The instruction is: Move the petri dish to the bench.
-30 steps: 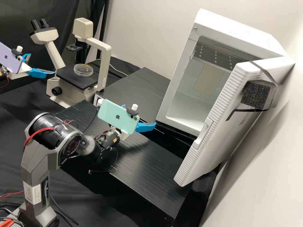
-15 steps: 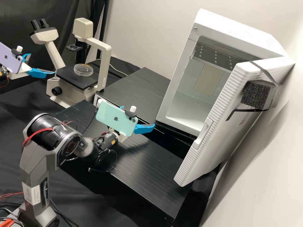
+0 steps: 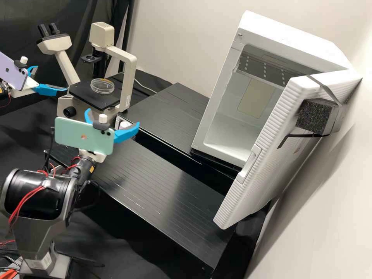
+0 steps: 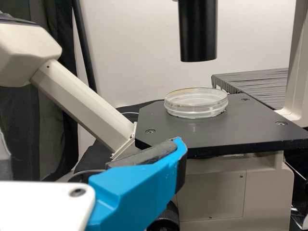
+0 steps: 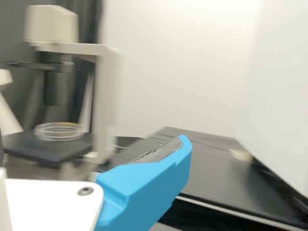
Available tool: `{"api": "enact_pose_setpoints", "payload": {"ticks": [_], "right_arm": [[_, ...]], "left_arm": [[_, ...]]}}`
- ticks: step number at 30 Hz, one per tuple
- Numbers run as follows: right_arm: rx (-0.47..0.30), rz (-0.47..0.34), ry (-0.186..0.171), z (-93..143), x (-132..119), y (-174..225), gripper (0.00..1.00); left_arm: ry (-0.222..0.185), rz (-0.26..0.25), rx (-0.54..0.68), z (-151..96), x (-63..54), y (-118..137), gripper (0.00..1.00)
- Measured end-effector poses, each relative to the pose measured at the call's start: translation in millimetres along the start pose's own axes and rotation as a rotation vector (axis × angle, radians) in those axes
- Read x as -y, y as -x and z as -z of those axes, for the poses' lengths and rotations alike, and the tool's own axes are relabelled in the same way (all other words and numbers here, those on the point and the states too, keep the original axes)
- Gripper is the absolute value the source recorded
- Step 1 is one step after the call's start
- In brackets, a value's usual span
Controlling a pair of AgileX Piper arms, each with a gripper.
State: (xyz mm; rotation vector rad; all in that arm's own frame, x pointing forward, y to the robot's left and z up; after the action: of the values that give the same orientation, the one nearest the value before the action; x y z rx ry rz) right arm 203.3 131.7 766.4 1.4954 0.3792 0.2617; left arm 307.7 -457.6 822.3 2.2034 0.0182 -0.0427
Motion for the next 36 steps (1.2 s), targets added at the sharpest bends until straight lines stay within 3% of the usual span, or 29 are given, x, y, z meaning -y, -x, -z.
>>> {"api": "enact_pose_setpoints", "payload": {"ticks": [5,21,30,36], "right_arm": [[-0.063,0.02,0.019,29,14,-16,1.0],[-0.061,0.111,-0.043,72,57,-99,1.0],[-0.052,0.164,-0.053,80,85,-136,1.0],[-0.007,0.188,-0.03,80,100,-162,1.0]], "left_arm": [[0.0,0.0,0.0,0,0.0,0,1.0],[0.0,0.0,0.0,0,0.0,0,1.0],[0.0,0.0,0.0,0,0.0,0,1.0],[0.0,0.0,0.0,0,0.0,0,1.0]]}}
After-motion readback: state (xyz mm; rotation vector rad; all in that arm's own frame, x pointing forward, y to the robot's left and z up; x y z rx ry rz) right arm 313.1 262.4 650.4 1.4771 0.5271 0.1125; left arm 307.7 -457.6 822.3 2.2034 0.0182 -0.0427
